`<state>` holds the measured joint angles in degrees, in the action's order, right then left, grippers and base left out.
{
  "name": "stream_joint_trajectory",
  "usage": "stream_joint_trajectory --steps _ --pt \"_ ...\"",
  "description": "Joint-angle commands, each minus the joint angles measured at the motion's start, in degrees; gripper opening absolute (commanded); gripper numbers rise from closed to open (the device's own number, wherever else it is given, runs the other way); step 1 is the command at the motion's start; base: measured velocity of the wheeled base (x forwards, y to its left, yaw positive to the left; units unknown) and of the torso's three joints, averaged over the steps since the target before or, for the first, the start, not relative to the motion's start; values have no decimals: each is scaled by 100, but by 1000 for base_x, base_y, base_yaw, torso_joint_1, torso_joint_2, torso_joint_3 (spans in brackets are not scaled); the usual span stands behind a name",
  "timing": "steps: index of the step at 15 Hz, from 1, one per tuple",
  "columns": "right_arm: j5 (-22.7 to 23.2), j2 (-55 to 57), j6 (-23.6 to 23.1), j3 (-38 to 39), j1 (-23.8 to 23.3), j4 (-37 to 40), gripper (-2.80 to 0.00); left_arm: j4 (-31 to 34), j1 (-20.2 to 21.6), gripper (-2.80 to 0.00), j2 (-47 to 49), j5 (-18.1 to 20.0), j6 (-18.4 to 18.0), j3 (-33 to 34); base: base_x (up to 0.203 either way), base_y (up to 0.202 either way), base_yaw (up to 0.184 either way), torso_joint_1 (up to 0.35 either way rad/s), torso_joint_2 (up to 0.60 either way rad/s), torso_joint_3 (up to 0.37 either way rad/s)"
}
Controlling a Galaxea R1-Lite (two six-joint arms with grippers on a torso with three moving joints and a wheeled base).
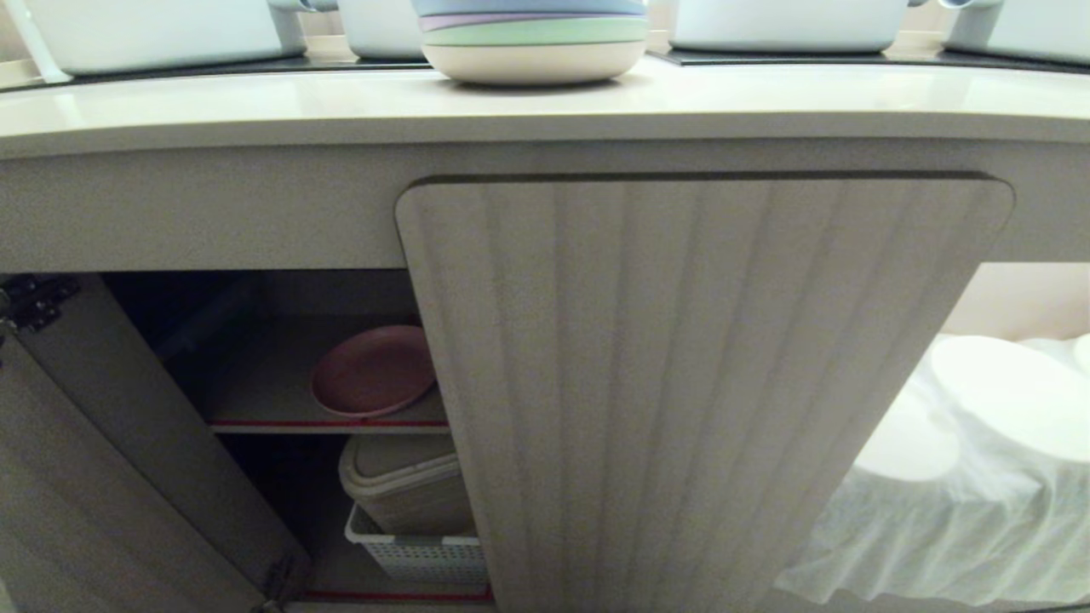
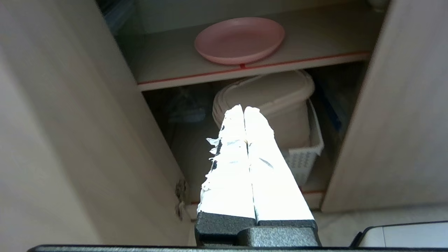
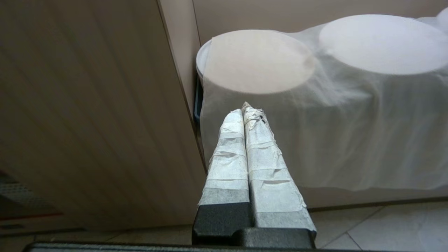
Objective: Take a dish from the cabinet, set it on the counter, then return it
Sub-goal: Close the cabinet door
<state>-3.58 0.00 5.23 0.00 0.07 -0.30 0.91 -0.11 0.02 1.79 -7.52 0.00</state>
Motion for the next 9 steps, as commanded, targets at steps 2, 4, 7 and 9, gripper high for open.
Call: stream_joint_trajectory --steps 2,4,7,9 --pt "-2 0 4 0 1 -5 -280 -2 -6 -280 -2 -3 5 0 -196 0 -1 -1 3 5" --pt "-2 0 4 0 1 -4 -280 4 1 -280 -2 -3 5 0 -196 0 -1 -2 0 3" --pt "-2 0 4 0 1 -5 -280 3 -4 -280 -2 -3 5 0 -192 0 -1 3 1 2" --pt "-2 0 4 0 1 -5 -280 6 -6 -280 -2 -3 -3 0 -193 0 0 2 0 -2"
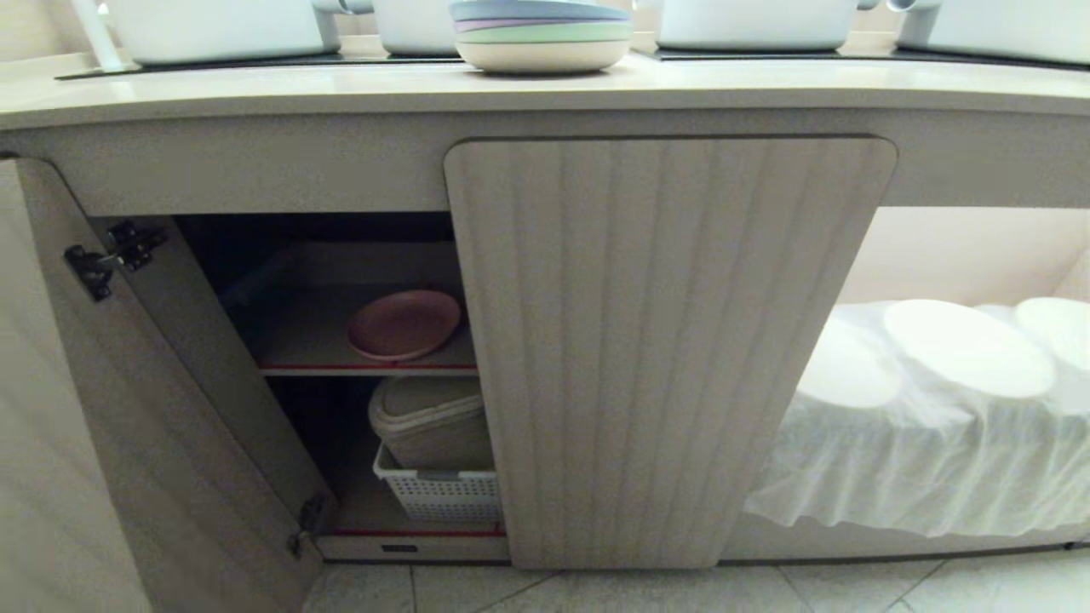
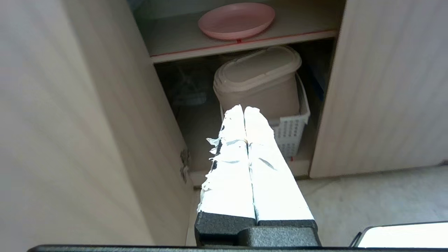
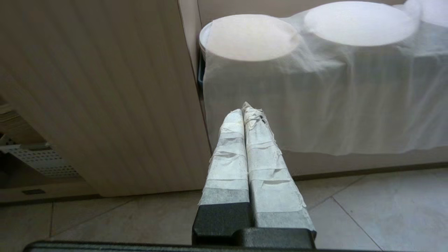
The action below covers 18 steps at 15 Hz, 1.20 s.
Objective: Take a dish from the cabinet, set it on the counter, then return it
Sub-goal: Close the cabinet door
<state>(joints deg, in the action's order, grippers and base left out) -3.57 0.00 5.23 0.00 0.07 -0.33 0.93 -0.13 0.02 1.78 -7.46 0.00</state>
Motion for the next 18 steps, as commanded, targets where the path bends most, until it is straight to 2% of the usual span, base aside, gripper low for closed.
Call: stream_joint_trajectory --steps 1,8,18 --pt "-3 0 4 0 1 -3 -280 4 -4 -280 -2 -2 -1 0 -188 0 -1 4 4 6" --pt "-3 0 4 0 1 -3 -280 4 -4 -280 -2 -2 -1 0 -176 0 0 4 3 2" --pt "-3 0 4 0 1 -3 -280 13 -4 -280 -2 -19 71 0 0 0 0 0 0 0"
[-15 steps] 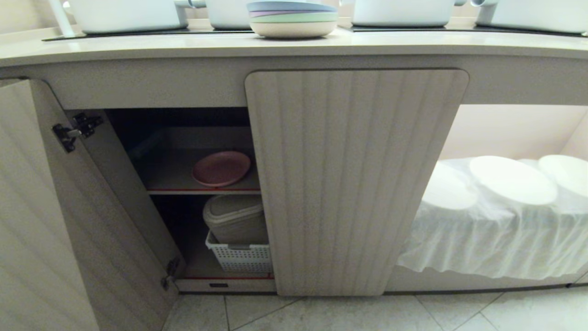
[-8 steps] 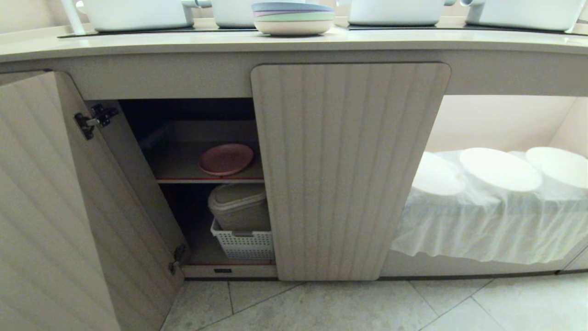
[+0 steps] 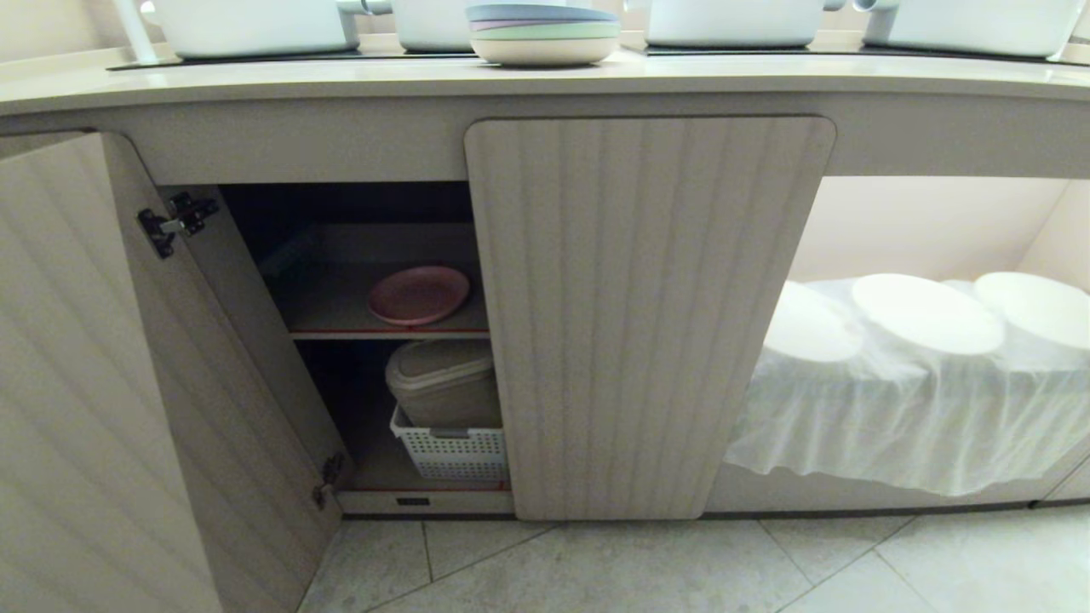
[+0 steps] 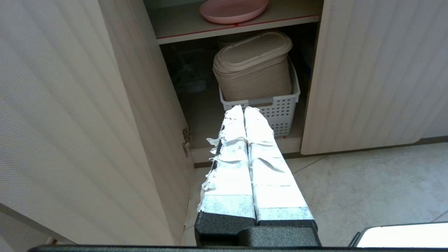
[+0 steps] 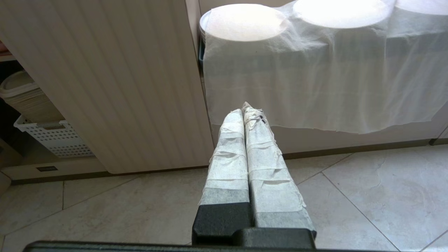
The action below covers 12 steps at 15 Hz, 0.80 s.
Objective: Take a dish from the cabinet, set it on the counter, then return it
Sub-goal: Close the cabinet door
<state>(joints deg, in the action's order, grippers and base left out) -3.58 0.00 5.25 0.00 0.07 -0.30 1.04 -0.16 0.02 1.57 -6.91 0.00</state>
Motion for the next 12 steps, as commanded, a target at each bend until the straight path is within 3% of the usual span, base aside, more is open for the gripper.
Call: stream_joint_trajectory --steps 1,12 --pt "-2 0 2 0 1 -5 -280 2 6 -280 -2 1 32 0 0 0 0 0 0 0" --pt "-2 0 2 0 1 -5 -280 2 -2 -280 -2 1 94 0 0 0 0 0 0 0"
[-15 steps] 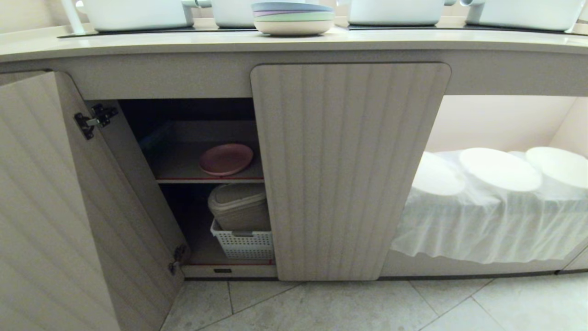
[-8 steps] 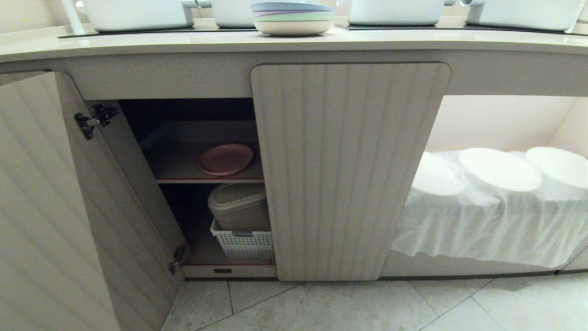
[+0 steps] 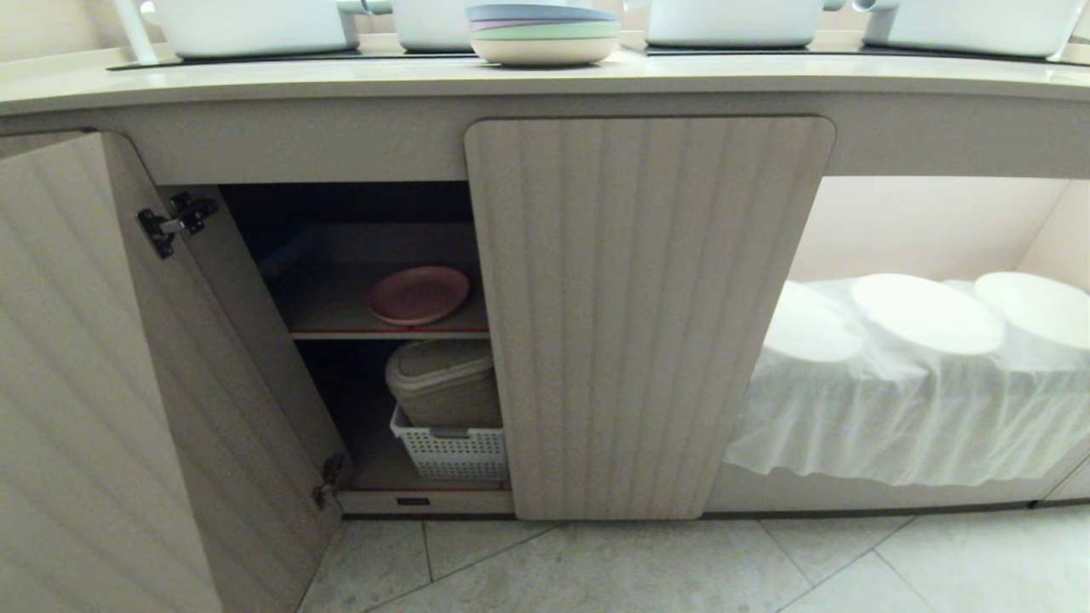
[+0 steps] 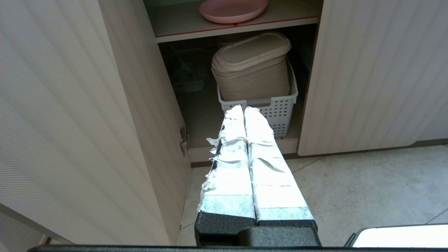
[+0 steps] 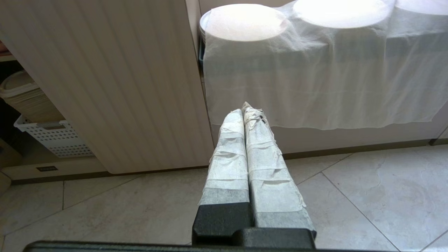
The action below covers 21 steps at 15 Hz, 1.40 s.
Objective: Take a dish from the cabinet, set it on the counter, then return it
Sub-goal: Close the cabinet door
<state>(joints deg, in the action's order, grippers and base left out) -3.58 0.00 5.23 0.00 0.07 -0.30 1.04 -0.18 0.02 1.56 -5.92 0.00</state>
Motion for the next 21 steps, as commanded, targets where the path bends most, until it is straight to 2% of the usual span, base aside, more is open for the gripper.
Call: stream_joint_trajectory --steps 1,14,21 --pt "-2 0 4 0 1 -5 -280 2 1 -280 -2 -7 -5 0 0 0 0 0 0 0" --pt "-2 0 4 0 1 -5 -280 -7 1 -280 -2 2 4 0 0 0 0 0 0 0" --pt "-2 0 4 0 1 -5 -280 -3 1 -280 -2 -7 152 0 1 7 0 1 0 0"
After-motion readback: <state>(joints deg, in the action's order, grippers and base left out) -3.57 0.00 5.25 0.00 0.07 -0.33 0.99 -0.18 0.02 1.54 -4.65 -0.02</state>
